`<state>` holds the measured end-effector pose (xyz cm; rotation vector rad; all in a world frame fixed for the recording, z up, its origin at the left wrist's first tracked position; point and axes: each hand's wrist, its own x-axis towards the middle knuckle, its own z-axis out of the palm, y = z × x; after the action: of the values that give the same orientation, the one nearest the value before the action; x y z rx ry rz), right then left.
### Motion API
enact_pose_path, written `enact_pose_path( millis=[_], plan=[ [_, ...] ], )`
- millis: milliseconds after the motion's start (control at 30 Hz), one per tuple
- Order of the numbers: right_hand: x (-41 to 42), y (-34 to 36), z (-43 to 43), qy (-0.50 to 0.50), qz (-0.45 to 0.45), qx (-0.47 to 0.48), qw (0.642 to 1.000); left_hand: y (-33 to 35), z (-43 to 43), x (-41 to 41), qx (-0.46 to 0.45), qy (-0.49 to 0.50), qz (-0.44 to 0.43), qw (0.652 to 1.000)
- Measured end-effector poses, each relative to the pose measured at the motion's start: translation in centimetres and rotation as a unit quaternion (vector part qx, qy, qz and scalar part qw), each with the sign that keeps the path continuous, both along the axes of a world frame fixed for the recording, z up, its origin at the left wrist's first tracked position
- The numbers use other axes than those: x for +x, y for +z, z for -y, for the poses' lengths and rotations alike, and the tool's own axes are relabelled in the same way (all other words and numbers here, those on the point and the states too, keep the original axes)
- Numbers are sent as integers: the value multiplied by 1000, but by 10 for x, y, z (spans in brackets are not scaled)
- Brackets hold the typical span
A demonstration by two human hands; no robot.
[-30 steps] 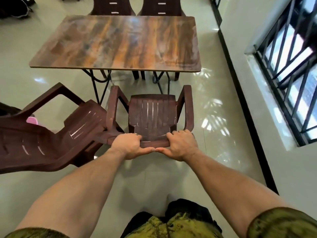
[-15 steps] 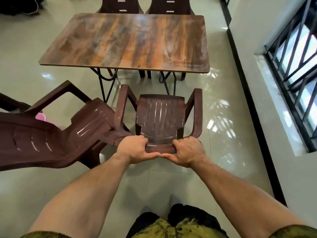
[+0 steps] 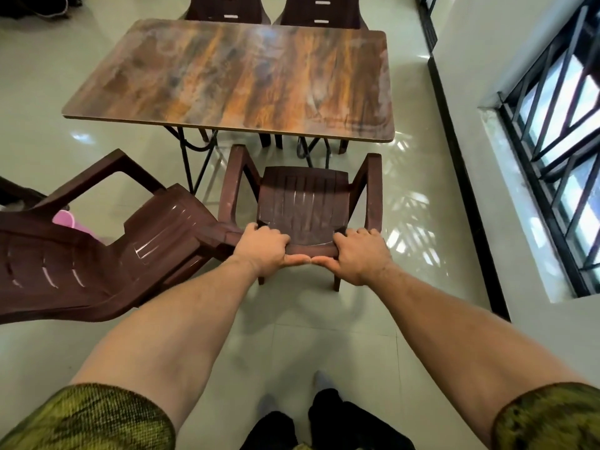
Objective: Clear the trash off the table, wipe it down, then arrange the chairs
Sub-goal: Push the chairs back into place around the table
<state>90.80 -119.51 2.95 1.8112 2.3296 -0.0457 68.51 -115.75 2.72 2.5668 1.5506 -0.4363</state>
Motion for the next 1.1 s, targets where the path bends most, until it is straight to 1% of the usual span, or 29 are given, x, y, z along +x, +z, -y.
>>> enact_pose_path(
  millis=[67, 167, 433, 600, 700, 800, 900, 967, 1033, 1100],
  plan=[
    [-5, 2, -11, -15, 8, -26, 1000, 3, -7, -2, -15, 48, -22, 999],
    [-6, 2, -19, -20, 22, -72, 997, 4, -4, -3, -33, 100, -15, 994],
    [-6, 1, -7, -42, -10, -84, 996, -2, -1, -33, -49, 60, 89, 993],
    [-8, 1, 0, -66, -22, -63, 996, 1, 0, -32, -45, 51, 102, 992],
    [-19, 2, 3, -89, -54, -47, 993, 0, 2, -38, -33, 32, 113, 993],
    [-52, 6, 0, -93, -87, -20, 992, 3, -4, -55, -22, 3, 104, 994],
    [-111, 5, -12, -93, -109, 4, 990, 0, -18, -95, -5, -15, 90, 996],
    [-164, 0, -20, -99, -122, 25, 987, -3, -30, -139, 23, -34, 97, 994],
    [-231, -3, -28, -111, -135, 35, 984, -6, -42, -199, 44, -48, 126, 990],
    [-294, -1, -31, -139, -144, 33, 979, -3, -48, -260, 40, -56, 142, 987]
  ],
)
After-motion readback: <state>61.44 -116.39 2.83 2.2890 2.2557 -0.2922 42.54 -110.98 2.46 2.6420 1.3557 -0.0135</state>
